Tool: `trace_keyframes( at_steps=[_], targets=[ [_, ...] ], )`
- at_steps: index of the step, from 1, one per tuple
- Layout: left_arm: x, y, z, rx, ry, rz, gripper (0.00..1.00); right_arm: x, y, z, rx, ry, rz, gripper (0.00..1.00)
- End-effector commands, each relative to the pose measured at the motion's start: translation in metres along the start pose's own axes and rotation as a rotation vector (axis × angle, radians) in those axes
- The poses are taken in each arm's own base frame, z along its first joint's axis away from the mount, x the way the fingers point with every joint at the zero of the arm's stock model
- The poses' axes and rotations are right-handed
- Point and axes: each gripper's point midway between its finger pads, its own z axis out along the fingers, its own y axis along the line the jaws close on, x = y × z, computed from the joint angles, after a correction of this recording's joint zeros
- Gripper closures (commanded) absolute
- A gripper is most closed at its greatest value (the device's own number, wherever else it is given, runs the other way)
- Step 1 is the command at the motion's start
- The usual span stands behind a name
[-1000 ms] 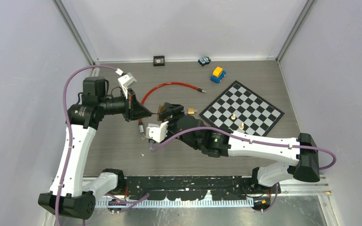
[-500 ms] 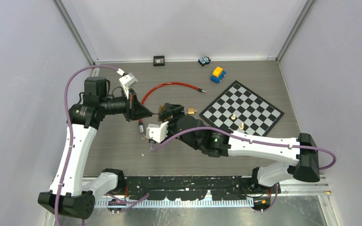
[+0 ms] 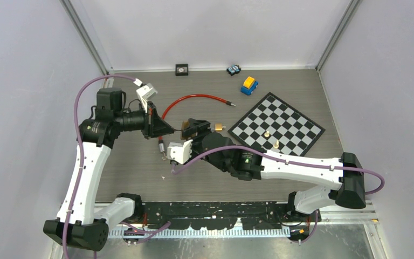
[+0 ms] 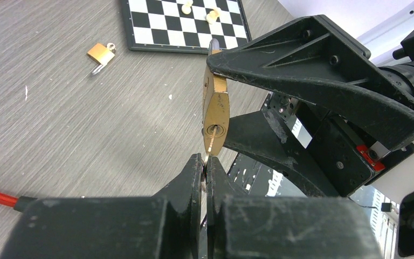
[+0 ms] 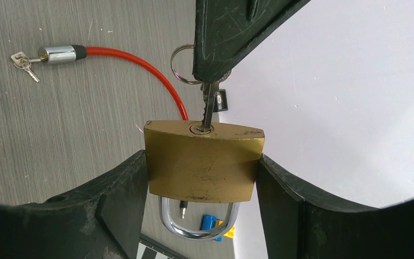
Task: Unlock with the key
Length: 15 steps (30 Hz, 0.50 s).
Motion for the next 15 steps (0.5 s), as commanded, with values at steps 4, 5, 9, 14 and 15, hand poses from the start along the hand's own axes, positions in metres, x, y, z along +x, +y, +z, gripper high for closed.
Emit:
trace_keyframes(
  at_steps=[4,5,9,14,15],
  targets=[
    [-0.0083,-0.0006,0.0021,0.012,-0.031,0.047,1.00,-0.0403,-0.0667,-0.0249,0.180,-0.143,0.092,0.99],
    [-0.0079,0.0001,0.0029,0.013,-0.030,0.044,1.00,-0.0400,-0.0666,-0.0247,0.180,-0.141,0.092,0.99],
    [-0.0068,0.0043,0.0055,0.006,-0.032,0.033,1.00,-0.0410,-0.0680,-0.0243,0.184,-0.142,0.095,0.99],
    [-0.0037,0.0054,0.0078,0.007,-0.027,0.022,1.00,-0.0427,-0.0698,-0.0231,0.188,-0.144,0.101,0.99],
    [-0.0030,0.0053,0.0080,0.009,-0.027,0.019,1.00,-0.0432,-0.0707,-0.0230,0.190,-0.144,0.102,0.99]
  ],
)
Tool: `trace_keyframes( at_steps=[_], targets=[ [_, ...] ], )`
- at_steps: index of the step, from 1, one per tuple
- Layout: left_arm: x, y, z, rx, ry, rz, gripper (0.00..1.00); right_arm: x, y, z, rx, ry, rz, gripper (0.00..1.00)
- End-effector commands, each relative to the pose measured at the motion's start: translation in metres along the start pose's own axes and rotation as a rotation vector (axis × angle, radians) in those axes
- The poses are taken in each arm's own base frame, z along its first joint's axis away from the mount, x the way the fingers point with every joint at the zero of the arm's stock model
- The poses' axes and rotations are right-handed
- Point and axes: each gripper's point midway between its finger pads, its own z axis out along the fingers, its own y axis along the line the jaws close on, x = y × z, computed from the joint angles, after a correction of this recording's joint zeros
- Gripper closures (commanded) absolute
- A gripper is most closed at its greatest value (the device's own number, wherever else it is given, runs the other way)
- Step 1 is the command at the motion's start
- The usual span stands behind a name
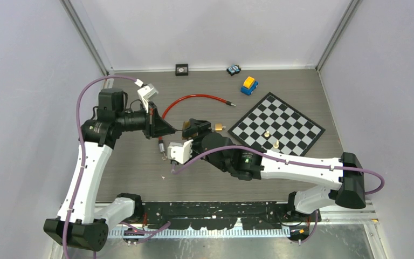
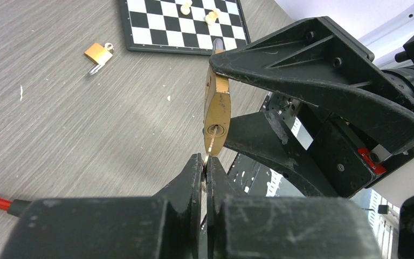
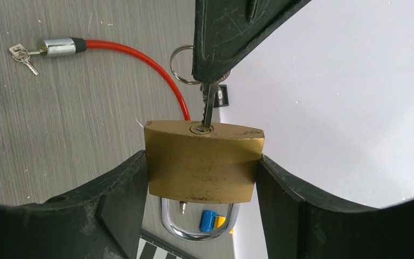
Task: Unlock with the key
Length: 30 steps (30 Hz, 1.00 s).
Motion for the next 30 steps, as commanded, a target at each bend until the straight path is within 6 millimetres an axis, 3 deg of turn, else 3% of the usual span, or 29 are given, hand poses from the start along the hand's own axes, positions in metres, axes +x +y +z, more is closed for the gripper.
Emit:
trace_keyframes(
  at_steps=[1,30],
  targets=[
    [-0.005,0.002,0.004,0.005,-0.024,0.021,1.00,-0.046,-0.073,-0.023,0.197,-0.158,0.108,0.99],
    [0.009,-0.003,0.001,0.016,0.003,-0.007,1.00,-0.044,-0.078,-0.017,0.232,-0.126,0.071,0.99]
  ],
)
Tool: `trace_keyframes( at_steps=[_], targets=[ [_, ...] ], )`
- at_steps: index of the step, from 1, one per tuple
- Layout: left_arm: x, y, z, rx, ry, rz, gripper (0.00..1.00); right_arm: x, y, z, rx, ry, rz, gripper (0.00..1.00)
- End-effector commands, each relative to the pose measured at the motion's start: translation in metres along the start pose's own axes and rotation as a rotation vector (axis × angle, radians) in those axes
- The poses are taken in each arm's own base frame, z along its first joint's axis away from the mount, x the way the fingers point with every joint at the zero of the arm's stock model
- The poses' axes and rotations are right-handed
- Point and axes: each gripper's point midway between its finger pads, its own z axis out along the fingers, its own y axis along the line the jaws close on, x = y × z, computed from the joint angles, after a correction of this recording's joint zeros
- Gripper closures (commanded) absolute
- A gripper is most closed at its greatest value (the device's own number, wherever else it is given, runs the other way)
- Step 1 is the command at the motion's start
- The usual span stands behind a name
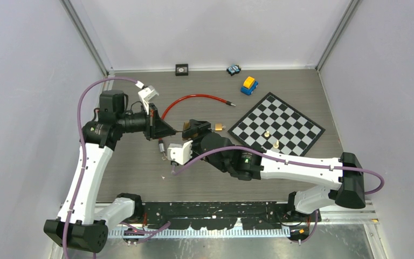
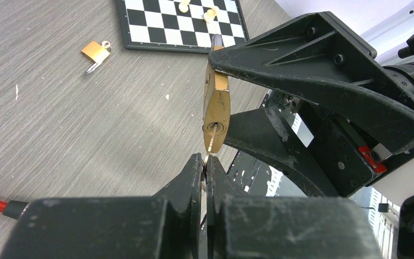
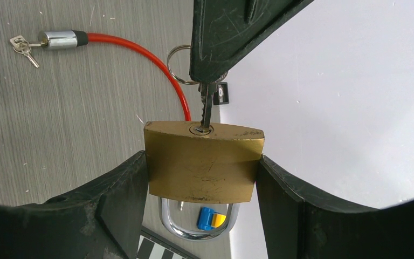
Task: Unlock with the key
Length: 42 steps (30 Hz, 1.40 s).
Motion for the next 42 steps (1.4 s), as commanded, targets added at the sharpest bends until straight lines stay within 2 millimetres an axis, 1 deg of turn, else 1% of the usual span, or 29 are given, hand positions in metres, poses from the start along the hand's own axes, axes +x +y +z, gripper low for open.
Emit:
trace_keyframes(
  at_steps=[1,8,12,18,23,29,35,42],
  targets=[
    [0.002,-0.002,-0.001,-0.002,0.002,-0.005,1.00,-0.046,-0.082,-0.017,0.248,-0.141,0.089,0.99],
    [0.003,-0.002,0.001,0.014,0.005,-0.039,1.00,-0.046,-0.086,-0.016,0.270,-0.131,0.074,0.99],
    [0.003,0.002,0.003,0.008,0.000,-0.044,1.00,-0.047,-0.087,-0.017,0.269,-0.136,0.082,0.99],
    [-0.005,0.006,0.005,-0.007,-0.026,-0.051,1.00,-0.049,-0.082,-0.016,0.253,-0.146,0.089,0.99],
    [-0.010,0.009,0.010,0.001,-0.052,-0.064,1.00,-0.054,-0.085,-0.016,0.254,-0.150,0.092,0.99],
    [-0.008,0.008,0.019,0.040,-0.050,-0.088,1.00,-0.057,-0.086,-0.013,0.252,-0.149,0.090,0.99],
    [-0.005,0.008,0.029,0.044,-0.024,-0.054,1.00,-0.061,-0.083,-0.011,0.224,-0.146,0.082,0.99],
    [-0.003,0.014,0.033,0.024,-0.015,-0.051,1.00,-0.065,-0.082,-0.010,0.215,-0.150,0.083,0.99]
  ],
)
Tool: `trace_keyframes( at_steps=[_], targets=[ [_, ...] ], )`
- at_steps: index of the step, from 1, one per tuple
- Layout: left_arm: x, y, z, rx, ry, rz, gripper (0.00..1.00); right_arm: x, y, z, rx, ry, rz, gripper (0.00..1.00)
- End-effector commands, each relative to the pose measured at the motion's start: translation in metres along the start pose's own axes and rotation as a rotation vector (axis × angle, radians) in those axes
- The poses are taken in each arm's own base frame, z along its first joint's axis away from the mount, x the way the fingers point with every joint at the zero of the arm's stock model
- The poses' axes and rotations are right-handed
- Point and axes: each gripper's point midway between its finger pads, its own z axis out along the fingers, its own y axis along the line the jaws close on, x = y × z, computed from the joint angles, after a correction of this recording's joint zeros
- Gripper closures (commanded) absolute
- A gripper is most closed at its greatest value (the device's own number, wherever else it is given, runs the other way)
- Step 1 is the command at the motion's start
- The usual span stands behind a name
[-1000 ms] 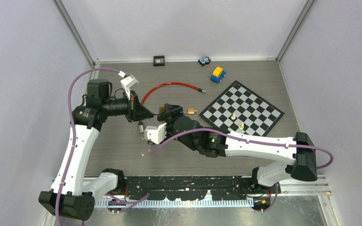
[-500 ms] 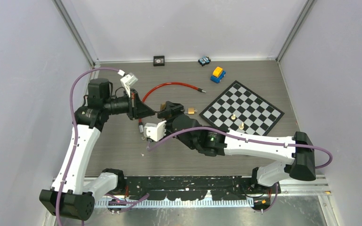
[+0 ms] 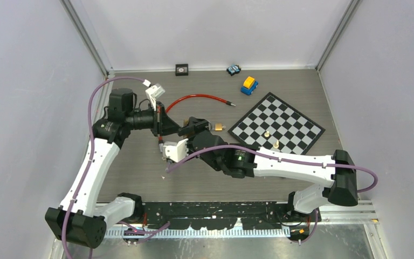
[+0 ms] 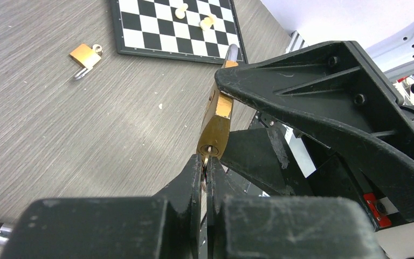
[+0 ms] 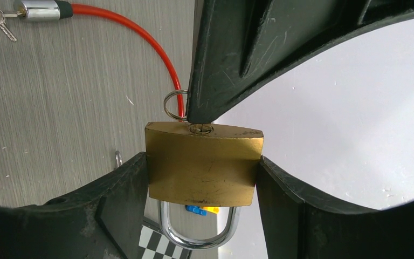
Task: Unlock with the key
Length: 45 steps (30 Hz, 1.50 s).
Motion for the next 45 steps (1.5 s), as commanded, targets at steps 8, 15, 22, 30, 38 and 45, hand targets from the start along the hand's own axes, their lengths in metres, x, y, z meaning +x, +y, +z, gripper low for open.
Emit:
trace_keyframes(
  at_steps=[8,15,22,30,38,45],
  targets=[
    [-0.001,0.003,0.005,0.003,-0.015,0.098,1.00,-0.064,-0.086,-0.028,0.213,-0.230,0.187,0.99],
    [0.000,-0.003,0.007,0.085,-0.030,0.231,1.00,-0.064,-0.078,-0.032,0.135,-0.221,0.281,0.99],
    [0.006,0.000,0.012,0.128,-0.037,0.317,1.00,-0.066,-0.074,-0.037,0.078,-0.224,0.395,0.99],
    [0.012,0.002,0.018,0.179,-0.050,0.367,1.00,-0.063,-0.072,-0.040,0.032,-0.215,0.528,0.99],
    [0.023,0.002,0.021,0.246,-0.054,0.485,1.00,-0.065,-0.062,-0.043,-0.032,-0.210,0.646,0.99],
    [0.040,0.000,0.021,0.316,-0.049,0.636,1.00,-0.063,-0.050,-0.042,-0.079,-0.198,0.718,0.99]
  ],
)
